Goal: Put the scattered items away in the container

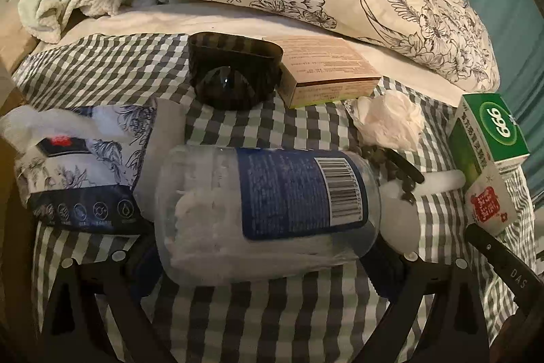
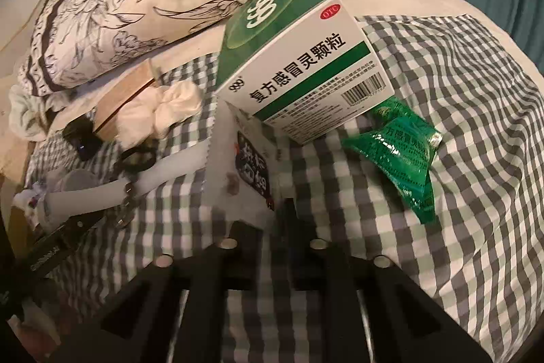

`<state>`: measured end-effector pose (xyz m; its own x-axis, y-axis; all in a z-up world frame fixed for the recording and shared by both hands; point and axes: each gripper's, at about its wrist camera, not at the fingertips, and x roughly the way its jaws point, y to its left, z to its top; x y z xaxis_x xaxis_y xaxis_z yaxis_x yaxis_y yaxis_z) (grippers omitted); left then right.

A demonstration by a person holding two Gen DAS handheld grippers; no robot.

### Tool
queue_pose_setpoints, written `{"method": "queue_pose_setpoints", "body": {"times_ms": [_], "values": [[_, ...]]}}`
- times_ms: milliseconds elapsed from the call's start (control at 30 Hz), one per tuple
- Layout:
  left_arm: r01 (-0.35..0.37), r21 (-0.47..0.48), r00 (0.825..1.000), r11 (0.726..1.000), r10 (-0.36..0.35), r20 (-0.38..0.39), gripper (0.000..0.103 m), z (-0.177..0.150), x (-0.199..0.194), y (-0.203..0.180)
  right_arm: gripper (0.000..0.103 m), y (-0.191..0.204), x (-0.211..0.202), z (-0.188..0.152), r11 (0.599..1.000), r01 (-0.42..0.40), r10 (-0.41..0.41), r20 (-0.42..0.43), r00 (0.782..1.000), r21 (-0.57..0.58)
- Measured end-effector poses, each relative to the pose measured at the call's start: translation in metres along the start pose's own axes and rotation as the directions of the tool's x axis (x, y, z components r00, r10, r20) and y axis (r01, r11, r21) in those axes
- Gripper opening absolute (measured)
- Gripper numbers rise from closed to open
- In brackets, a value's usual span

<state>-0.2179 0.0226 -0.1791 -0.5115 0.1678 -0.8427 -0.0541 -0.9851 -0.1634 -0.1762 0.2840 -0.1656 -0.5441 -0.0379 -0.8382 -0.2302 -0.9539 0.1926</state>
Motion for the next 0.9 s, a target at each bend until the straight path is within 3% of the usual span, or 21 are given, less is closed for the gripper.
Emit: {"method": "queue_pose_setpoints", "body": {"times_ms": [267, 567, 733, 800, 867, 900], "values": [[-0.048, 0.038, 0.998, 0.998, 0.047, 0.032, 0.098, -0.021, -0.036, 0.0, 0.006, 0.019, -0.039, -0.01, 0.995, -0.042, 0.046, 0.047, 0.998, -0.087], [-0.042, 0.017, 0.998, 0.999, 0.041, 0.052, 0.097, -0.037, -0.077, 0.01, 0.006, 0.035, -0.075, -0.023, 0.988, -0.085, 0.095, 0.07, 0.993, -0.13], [-0.04, 0.01, 0.998, 0.999, 0.04, 0.058, 0.097, -0.045, -0.085, 0.019, 0.006, 0.04, -0.084, -0.03, 0.986, -0.072, 0.081, 0.059, 0.995, -0.151], [-0.038, -0.004, 0.998, 0.999, 0.038, 0.048, 0.097, -0.051, -0.083, 0.023, 0.011, 0.043, -0.085, -0.034, 0.984, -0.073, 0.081, 0.047, 0.996, -0.16], [-0.04, -0.004, 0.998, 0.999, 0.04, 0.041, 0.097, -0.057, -0.082, 0.025, 0.043, 0.046, -0.086, -0.039, 0.984, -0.057, 0.067, 0.058, 0.996, -0.169], [-0.039, -0.001, 0.999, 0.999, 0.039, 0.036, 0.097, -0.059, -0.081, 0.025, 0.051, 0.047, -0.085, -0.04, 0.984, -0.044, 0.056, 0.065, 0.996, -0.173]]}}
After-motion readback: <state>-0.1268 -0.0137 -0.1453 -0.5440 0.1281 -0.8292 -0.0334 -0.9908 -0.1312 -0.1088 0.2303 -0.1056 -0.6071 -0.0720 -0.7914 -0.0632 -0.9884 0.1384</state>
